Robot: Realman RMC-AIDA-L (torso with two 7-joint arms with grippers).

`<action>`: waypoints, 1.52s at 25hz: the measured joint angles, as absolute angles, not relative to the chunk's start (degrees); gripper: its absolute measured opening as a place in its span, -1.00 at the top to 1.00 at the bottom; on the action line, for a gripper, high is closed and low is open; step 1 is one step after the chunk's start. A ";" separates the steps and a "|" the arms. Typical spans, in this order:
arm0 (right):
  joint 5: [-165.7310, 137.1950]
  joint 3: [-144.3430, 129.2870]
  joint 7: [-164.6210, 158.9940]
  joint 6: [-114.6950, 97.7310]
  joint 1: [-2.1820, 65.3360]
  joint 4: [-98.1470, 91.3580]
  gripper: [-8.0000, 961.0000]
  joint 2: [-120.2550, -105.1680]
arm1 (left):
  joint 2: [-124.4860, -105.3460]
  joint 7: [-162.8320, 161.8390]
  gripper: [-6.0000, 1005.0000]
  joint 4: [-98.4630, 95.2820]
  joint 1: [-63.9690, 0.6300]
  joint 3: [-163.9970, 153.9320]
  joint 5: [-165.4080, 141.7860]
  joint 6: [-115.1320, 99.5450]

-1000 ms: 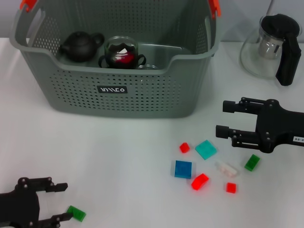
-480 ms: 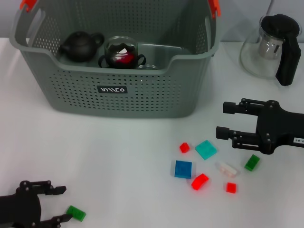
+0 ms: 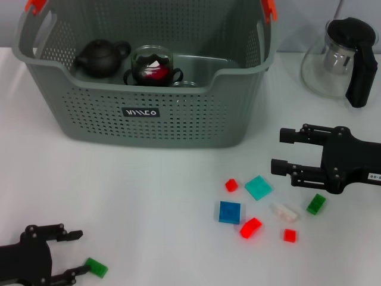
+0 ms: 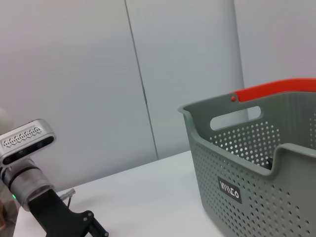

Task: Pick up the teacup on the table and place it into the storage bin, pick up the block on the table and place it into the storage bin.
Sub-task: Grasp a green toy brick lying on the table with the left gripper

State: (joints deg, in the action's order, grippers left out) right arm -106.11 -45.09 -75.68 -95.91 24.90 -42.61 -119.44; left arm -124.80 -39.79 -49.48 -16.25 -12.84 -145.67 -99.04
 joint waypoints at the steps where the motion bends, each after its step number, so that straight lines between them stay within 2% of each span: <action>1: -106.12 -45.09 -75.67 -95.90 24.93 -42.60 -0.55 -119.44 | -124.80 -38.71 -0.21 -48.98 -16.32 -12.32 -145.58 -98.82; 27: -105.81 -44.40 -75.67 -96.65 24.57 -42.76 -0.54 -119.44 | -124.79 -34.80 -0.21 -46.91 -15.93 -11.23 -146.17 -100.33; 38: -105.81 -44.36 -75.67 -96.69 24.72 -42.54 -0.54 -119.35 | -124.81 -34.53 -0.21 -44.60 -18.15 -11.16 -145.59 -98.12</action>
